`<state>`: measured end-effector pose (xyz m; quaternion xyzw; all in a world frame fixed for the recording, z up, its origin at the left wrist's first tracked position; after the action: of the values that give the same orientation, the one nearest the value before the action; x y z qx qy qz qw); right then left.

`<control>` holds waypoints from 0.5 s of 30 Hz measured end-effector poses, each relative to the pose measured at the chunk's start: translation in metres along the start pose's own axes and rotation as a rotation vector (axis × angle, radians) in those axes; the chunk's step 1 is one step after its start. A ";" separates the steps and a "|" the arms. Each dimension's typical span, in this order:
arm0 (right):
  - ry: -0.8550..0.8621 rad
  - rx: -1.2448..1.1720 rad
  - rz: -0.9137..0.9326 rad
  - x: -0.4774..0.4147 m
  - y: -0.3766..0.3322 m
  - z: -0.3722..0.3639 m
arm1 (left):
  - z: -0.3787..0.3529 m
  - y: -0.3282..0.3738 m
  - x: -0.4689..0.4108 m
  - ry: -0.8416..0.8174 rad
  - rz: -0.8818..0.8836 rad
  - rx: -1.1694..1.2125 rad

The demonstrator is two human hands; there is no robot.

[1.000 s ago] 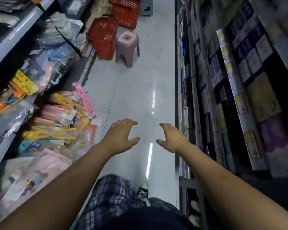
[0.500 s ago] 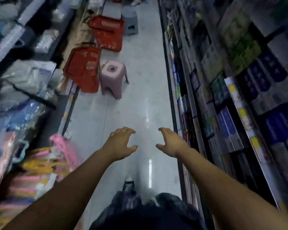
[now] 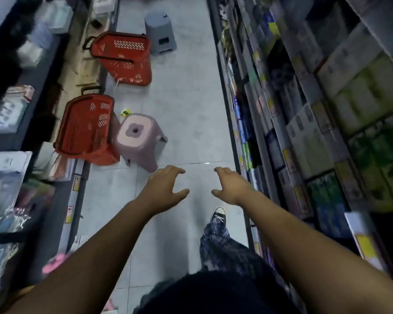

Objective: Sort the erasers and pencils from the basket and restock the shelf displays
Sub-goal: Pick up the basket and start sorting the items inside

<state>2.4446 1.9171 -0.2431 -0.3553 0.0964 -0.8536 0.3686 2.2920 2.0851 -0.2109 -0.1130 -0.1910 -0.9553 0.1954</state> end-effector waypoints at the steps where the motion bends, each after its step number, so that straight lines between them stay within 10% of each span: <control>1: -0.013 -0.008 0.008 -0.021 0.001 0.020 | 0.014 0.001 -0.022 -0.005 -0.002 0.003; 15: 0.007 0.047 0.113 -0.362 -0.015 0.273 | 0.137 -0.100 -0.381 -0.038 0.078 0.035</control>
<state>2.7934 2.2068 -0.2310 -0.3377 0.0974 -0.8347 0.4240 2.6117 2.3523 -0.2304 -0.1350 -0.2069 -0.9411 0.2308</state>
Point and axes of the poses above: each hand's wrist, its own x-axis away from the middle knuckle, its own z-axis out of the back of the hand, y = z × x, the point moved 3 cm from there along -x, towards the middle knuckle, and after that the axes turned 9 degrees about -x, right-handed, at the moved point
